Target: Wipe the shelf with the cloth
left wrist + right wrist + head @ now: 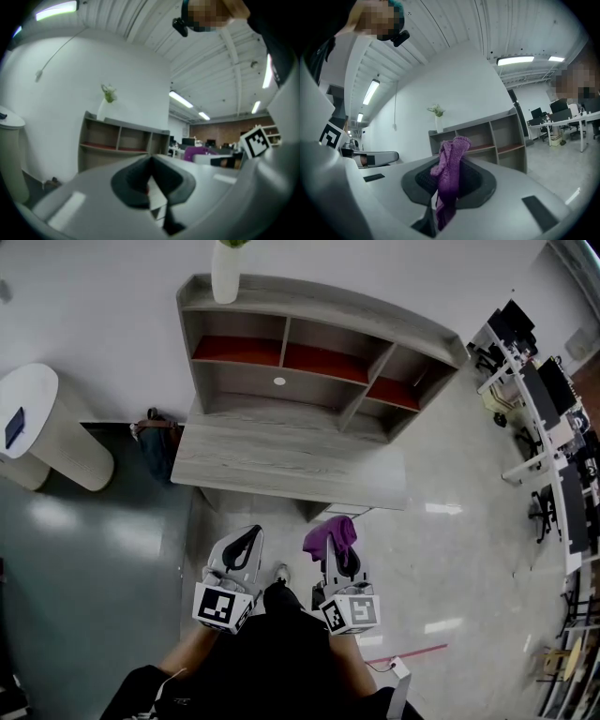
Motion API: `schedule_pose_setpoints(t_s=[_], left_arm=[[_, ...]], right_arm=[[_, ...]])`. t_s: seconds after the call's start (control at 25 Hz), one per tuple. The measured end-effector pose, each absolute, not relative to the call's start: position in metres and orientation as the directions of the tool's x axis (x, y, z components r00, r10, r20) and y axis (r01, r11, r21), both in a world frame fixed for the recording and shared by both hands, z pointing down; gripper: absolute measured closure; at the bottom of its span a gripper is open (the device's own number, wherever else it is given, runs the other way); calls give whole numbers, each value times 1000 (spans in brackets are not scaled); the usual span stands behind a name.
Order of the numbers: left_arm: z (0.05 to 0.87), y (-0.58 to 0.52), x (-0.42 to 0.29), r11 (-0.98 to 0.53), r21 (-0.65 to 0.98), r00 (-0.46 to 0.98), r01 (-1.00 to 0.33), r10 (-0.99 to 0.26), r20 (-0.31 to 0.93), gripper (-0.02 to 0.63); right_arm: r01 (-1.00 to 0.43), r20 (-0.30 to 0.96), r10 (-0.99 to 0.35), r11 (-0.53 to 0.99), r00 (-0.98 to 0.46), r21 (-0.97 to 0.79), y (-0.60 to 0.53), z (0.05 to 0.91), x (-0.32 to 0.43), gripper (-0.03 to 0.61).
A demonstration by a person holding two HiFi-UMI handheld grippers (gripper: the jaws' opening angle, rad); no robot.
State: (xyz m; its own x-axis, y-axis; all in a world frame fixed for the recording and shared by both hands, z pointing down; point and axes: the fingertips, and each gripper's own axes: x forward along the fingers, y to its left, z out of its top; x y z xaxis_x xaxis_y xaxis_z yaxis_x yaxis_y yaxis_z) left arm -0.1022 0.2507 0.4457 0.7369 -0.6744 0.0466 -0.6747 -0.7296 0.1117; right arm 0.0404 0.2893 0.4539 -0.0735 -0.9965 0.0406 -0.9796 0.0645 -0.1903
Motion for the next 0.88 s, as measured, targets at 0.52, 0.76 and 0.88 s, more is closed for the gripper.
schedule_pose_setpoints(t_s=[0.52,0.76,0.88], left_arm=[[444,183,-10,-694,79,698,-716,-713,66,615],[443,156,-7,-675,64,677,-735,-730,93,615],[441,132,-6,-676,64,679,-734,-730,79,615]], right_arm=[[-966,13,-986,159,-165,-205,198,453,125,531],[-962,17,-988,148,-156,-229,169,453,137,531],[-965,28,-990,130,-140,-227,148,457,142,531]])
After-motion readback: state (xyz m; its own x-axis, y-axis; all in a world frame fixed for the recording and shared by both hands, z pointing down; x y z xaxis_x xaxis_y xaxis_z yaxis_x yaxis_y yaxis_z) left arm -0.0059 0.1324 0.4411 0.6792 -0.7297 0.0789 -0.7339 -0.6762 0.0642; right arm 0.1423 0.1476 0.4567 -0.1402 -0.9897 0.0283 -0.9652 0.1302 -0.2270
